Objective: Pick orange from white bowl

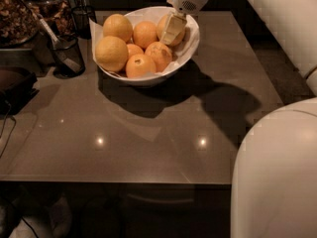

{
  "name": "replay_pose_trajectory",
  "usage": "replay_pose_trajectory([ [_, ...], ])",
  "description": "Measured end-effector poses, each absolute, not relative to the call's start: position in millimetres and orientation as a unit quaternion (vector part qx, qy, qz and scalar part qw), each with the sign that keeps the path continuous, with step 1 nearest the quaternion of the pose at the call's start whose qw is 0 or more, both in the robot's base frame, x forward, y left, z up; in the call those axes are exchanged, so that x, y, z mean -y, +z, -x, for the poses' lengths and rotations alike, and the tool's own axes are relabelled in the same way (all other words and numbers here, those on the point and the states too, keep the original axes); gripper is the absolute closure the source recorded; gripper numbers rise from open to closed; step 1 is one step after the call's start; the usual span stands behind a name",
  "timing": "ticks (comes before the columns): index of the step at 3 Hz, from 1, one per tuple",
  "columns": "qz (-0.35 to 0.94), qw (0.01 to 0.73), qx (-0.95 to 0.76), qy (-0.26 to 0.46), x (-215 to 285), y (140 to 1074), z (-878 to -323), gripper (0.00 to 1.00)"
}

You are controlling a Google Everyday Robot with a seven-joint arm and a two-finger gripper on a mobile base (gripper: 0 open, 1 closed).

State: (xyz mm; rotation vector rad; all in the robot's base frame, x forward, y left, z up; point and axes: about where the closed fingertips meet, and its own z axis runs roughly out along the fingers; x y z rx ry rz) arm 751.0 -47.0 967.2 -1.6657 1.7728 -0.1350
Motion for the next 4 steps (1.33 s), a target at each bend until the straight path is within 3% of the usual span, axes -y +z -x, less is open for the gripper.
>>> replay_pose_trajectory([
  [3, 0.653, 0.323, -0.684, -0.036, 48, 947, -759, 0.27],
  [4, 0.651, 0.321, -0.687, -0.035, 52, 945, -761, 0.38],
])
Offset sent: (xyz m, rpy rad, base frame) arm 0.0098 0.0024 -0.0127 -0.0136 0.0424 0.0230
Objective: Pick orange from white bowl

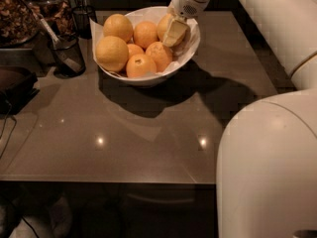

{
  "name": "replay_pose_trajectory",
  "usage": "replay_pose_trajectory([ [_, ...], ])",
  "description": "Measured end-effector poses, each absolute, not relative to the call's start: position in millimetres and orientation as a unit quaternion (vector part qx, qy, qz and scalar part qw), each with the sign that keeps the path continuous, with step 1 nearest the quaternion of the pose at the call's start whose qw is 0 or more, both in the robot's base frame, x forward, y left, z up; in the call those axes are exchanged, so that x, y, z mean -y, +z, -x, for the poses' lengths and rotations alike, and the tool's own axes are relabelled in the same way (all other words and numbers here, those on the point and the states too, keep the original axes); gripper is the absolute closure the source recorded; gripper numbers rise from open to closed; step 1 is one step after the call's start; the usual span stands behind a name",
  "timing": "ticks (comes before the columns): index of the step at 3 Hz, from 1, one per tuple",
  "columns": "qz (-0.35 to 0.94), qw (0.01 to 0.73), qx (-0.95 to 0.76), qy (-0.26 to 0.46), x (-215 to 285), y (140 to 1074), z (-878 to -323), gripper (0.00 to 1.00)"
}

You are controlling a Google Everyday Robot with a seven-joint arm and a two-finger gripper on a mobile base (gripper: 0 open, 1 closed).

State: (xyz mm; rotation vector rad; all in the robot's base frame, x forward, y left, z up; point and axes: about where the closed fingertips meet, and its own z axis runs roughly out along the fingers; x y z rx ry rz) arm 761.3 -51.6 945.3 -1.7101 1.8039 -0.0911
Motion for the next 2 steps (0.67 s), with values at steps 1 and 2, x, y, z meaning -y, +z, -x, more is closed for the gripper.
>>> replay_pose_trajectory([
  [1, 0.654, 0.326, -0.683, -0.029, 53.1, 942.5, -762.4, 0.54],
  [2, 0.654, 0.329, -0.680, -0.024, 52.9, 942.8, -762.9, 0.77],
])
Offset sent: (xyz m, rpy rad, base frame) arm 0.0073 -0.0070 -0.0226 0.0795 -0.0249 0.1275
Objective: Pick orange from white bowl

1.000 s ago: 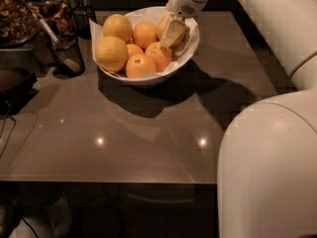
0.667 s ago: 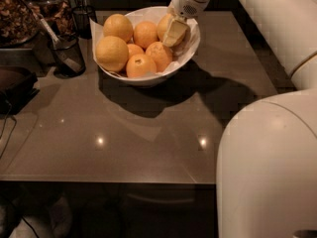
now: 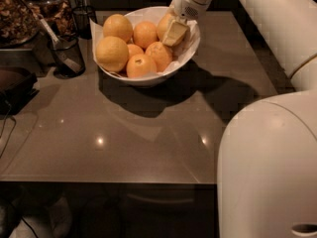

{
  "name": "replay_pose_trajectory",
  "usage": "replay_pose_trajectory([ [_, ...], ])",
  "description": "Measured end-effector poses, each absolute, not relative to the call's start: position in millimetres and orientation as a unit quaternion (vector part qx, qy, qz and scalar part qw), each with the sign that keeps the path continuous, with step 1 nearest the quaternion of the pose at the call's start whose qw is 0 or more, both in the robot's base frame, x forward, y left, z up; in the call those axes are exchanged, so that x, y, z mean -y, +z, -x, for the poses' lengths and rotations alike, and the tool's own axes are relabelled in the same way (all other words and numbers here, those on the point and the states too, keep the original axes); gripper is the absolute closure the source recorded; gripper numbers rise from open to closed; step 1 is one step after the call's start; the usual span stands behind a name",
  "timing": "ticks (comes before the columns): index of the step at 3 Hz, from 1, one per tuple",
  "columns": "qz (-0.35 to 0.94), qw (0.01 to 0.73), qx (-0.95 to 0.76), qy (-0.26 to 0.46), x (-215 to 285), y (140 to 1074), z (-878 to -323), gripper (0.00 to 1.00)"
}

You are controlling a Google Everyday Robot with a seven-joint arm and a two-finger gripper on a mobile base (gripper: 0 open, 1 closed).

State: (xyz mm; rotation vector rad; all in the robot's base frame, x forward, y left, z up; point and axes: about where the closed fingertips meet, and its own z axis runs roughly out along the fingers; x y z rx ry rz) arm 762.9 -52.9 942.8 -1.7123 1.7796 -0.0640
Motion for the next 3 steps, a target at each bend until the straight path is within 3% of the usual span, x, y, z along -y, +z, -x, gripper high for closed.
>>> replay_pose_trajectory([
  [1, 0.654, 0.330, -0.680, -0.024, 53, 943, -763, 0.99],
  [3, 0.653, 0.366, -0.663, -0.018, 40, 973, -759, 1.00],
])
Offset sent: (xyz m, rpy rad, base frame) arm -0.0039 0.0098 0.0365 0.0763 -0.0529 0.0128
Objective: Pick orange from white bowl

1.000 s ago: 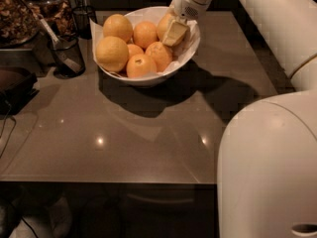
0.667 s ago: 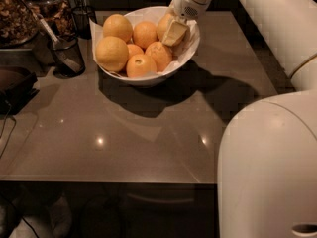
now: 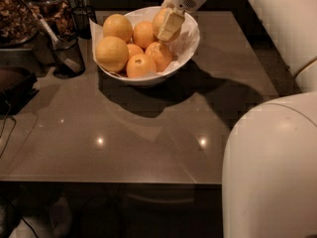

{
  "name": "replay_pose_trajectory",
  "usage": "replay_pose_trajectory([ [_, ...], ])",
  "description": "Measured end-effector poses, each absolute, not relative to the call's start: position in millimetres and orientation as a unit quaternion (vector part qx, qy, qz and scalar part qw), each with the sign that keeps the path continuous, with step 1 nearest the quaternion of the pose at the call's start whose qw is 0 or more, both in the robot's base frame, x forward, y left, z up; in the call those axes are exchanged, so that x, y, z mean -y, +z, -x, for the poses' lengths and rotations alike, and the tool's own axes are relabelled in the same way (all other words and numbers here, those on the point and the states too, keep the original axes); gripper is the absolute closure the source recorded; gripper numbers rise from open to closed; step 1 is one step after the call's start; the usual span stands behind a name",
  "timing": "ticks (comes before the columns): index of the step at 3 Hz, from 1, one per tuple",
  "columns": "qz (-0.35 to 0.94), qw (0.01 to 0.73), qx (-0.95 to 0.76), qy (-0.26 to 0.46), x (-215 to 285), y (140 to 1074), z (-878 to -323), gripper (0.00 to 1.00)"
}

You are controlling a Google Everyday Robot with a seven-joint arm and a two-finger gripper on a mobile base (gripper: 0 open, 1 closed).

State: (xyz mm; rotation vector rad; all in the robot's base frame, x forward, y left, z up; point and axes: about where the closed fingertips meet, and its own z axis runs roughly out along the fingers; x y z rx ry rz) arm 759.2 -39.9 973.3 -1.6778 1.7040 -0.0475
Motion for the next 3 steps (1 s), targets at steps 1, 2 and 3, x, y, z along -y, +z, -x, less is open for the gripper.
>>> replay_pose_trajectory([
  [1, 0.653, 0.395, -0.646, -0.013, 34, 987, -756, 1.00],
  [2, 0.653, 0.396, -0.645, -0.012, 34, 987, -756, 1.00],
  [3, 0.671, 0.413, -0.615, -0.010, 8, 1030, -725, 1.00],
])
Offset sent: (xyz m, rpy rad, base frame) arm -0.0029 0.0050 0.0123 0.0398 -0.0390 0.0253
